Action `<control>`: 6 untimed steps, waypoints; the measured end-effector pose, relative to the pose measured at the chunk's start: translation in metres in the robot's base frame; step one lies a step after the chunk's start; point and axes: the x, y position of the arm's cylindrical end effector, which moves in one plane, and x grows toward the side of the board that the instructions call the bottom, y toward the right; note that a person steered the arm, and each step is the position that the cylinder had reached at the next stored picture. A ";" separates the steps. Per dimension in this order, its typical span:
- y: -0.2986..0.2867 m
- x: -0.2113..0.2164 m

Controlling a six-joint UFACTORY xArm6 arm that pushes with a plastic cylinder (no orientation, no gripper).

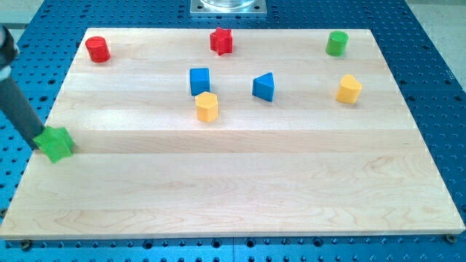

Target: Move the green star diagonally to the red star

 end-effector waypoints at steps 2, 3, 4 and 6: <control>-0.016 0.098; 0.009 0.087; 0.031 0.034; 0.035 0.034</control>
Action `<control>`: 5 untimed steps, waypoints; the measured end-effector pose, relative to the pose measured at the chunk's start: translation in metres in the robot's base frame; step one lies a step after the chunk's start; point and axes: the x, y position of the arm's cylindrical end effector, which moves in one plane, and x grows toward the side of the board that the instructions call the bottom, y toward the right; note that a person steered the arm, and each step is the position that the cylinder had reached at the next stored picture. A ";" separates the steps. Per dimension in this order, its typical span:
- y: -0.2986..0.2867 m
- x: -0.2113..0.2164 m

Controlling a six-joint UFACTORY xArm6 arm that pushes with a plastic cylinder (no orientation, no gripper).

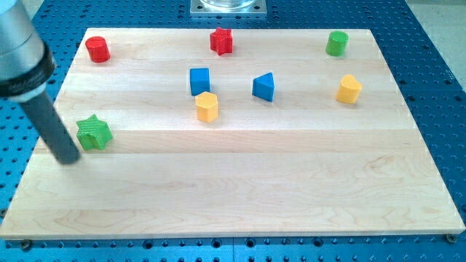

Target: Move the green star diagonally to the red star

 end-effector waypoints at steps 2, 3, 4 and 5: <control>0.024 -0.046; 0.027 -0.040; 0.069 -0.058; 0.041 -0.084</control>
